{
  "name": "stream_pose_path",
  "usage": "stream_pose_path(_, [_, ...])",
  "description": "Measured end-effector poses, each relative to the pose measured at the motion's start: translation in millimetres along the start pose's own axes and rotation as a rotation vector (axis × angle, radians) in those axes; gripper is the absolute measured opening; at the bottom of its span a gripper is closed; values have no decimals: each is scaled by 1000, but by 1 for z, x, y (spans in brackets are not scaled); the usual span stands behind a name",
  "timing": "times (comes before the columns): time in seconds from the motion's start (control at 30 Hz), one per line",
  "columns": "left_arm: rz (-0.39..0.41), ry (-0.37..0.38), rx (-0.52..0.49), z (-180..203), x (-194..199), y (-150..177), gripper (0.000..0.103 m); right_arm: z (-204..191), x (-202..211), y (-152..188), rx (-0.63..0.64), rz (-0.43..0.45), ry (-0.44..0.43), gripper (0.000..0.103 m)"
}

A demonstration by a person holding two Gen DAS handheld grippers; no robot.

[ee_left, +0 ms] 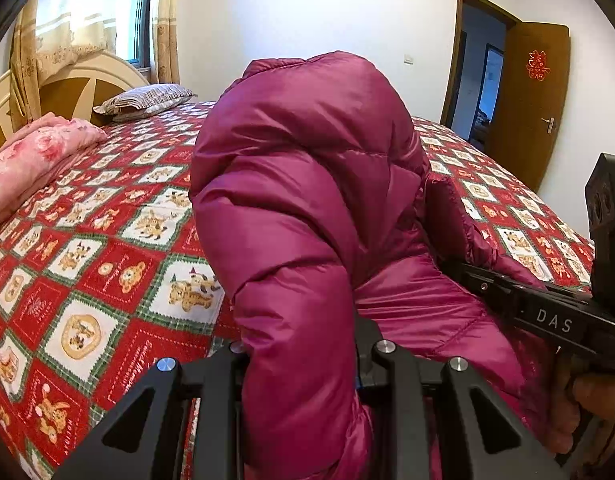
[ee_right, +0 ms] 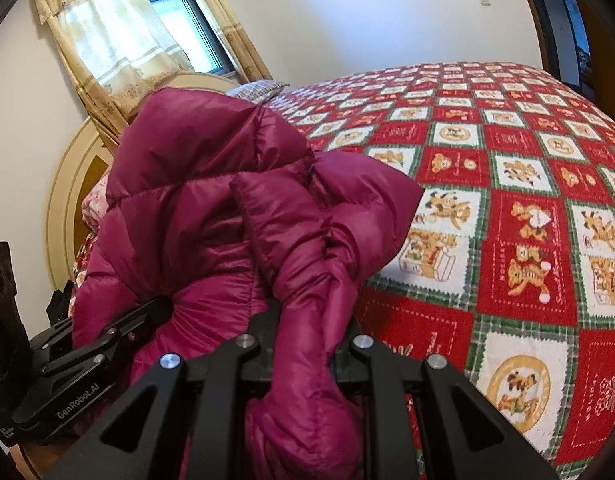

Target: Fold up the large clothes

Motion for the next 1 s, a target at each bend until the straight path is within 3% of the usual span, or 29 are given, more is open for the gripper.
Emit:
stream_pose_path(0.3, [-26, -5, 31, -14, -5, 7, 29, -9, -15, 2, 7, -24, -2, 19])
stream_pose_path(0.37, [-32, -15, 37, -16, -8, 8, 37, -6, -19, 4, 0, -31, 0, 19])
stream_pose_path(0.77, [-70, -60, 88, -36, -20, 19, 61, -8, -27, 9, 17, -37, 36, 19])
stream_pose_path(1.0, [-65, -146, 57, -39, -19, 17, 71, -4, -28, 9, -1, -36, 33, 23])
Point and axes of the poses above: each gripper's, at about its wrist camera, not at the fingertips, and x roughly against the way its jaws point, z to its right, y to its underside, the point moved 10 cm from there along -x, roughly the way its jaws point, and after that the axes turned 10 degrees about -z, right-handed, at the moved point
